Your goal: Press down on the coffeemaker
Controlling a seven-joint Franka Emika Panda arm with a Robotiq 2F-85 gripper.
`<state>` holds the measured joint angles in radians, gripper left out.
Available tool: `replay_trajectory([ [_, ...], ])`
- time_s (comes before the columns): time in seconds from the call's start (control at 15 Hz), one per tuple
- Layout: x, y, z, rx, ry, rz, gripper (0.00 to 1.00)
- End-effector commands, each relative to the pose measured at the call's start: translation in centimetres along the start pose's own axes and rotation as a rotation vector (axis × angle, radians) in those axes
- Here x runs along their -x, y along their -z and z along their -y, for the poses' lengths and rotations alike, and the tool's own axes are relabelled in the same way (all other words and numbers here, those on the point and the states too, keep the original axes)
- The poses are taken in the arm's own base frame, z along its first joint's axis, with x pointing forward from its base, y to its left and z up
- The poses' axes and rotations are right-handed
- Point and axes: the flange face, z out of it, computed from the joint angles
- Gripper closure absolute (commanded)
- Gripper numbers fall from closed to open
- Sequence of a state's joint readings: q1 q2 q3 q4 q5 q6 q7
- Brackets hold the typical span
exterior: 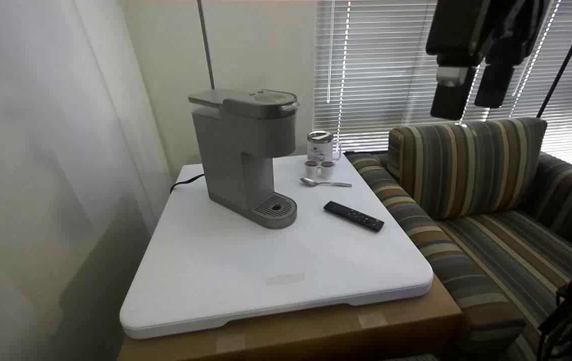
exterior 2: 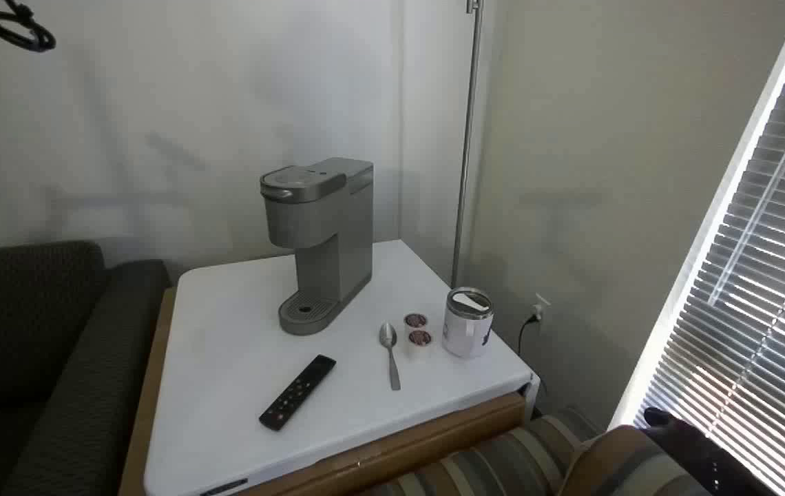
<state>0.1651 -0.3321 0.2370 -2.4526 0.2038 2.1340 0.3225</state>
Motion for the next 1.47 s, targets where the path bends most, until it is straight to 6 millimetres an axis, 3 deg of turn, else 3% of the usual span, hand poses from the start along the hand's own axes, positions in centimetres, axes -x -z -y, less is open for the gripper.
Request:
replay_trajectory([
  [0.0,0.0,0.0,0.0,0.000,0.000,0.001,0.00],
  [0.6,-0.8,0.6,-0.5,0.010,-0.003,-0.019,0.00],
  [1.4,-6.9,4.5,-2.5,0.044,0.003,-0.089,0.00],
])
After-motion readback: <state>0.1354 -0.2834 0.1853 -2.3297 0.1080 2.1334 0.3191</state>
